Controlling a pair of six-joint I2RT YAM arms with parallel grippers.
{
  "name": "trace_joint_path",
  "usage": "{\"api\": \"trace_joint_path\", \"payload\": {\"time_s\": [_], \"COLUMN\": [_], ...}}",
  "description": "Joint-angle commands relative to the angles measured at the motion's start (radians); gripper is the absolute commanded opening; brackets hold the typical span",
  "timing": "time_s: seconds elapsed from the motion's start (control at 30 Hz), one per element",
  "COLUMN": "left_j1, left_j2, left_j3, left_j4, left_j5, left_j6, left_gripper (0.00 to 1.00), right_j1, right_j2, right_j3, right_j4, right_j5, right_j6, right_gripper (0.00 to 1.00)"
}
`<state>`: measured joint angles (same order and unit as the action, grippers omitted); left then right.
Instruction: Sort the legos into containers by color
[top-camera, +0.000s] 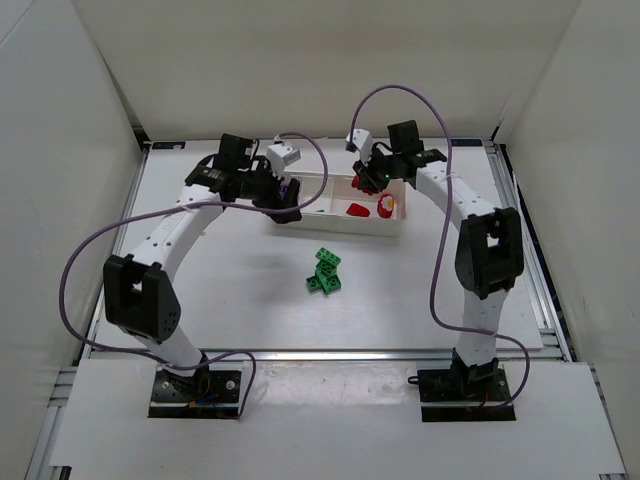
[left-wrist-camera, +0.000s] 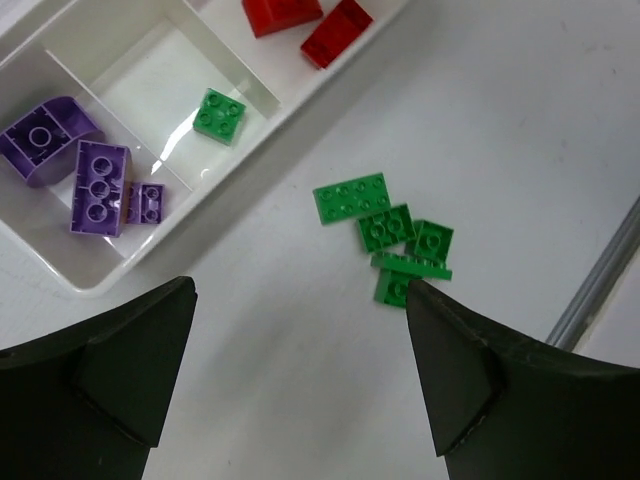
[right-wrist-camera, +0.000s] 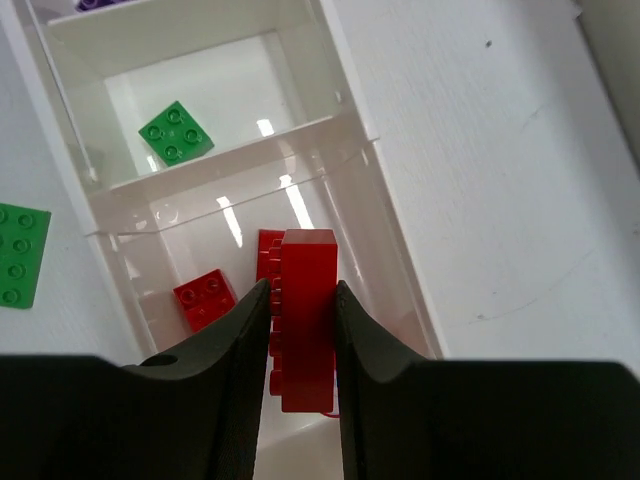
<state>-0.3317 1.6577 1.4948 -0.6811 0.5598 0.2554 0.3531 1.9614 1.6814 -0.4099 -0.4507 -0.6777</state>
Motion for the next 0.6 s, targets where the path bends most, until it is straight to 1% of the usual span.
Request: {"api": "trace_joint_path", "payload": {"time_s": [0.0,0.03,0.1,0.2,0.23,0.27,0.33,0.37,0.43,0.47,0.53,0.57], "left_j1": [-0.027,-0.03,-0.044,-0.079,-0.09,-0.104,-0.138,-0.144,-0.165,-0.185,-0.207,-0.234], "left_j2": [-0.082,-0.084,-0.101,-0.119,-0.127,-0.13,-0.128,-0.128,-0.125,-0.125,-0.124,-0.124], "left_j3": [-0.051,-0.056,-0.088,-0.143,-0.156,-0.166,-0.189,-0.195,-0.211,-0.215,-0.241,-0.251], "left_j4": [-0.059,-0.078,-0.1,-0.1,-0.098,-0.097,-0.09,-0.083,-0.077,-0.063,-0.045,-0.025], "left_j5": [0.069,0.077,0.056,0.006,-0.006,-0.018,-0.064,-0.07,-0.087,-0.098,-0.138,-0.159], "left_j6": [0.111,0.148,0.163,0.202,0.221,0.231,0.243,0.245,0.255,0.258,0.263,0.263], "left_gripper": [0.95,0.93,0.9,0.89,0.89,0.89,0.89,0.89,0.9,0.9,0.91,0.91], "right_j1": [0.0,0.0,0.0,0.001,-0.002,-0.002,0.001,0.001,-0.002,0.0,-0.003,-0.006], "right_j2": [0.056,0.074,0.108,0.132,0.136,0.136,0.128,0.125,0.105,0.094,0.064,0.053], "right_j3": [0.092,0.106,0.127,0.132,0.129,0.123,0.1,0.095,0.069,0.057,0.035,0.029], "right_j4": [-0.052,-0.065,-0.092,-0.116,-0.121,-0.122,-0.119,-0.121,-0.118,-0.113,-0.104,-0.101], "right_j5": [0.003,0.003,0.003,0.012,0.018,0.021,0.033,0.037,0.05,0.056,0.061,0.064], "right_j6": [0.041,0.041,0.05,0.059,0.059,0.059,0.064,0.064,0.066,0.07,0.089,0.101], "right_gripper": [0.03,0.04,0.08,0.22,0.23,0.3,0.49,0.56,0.62,0.67,0.7,0.71]}}
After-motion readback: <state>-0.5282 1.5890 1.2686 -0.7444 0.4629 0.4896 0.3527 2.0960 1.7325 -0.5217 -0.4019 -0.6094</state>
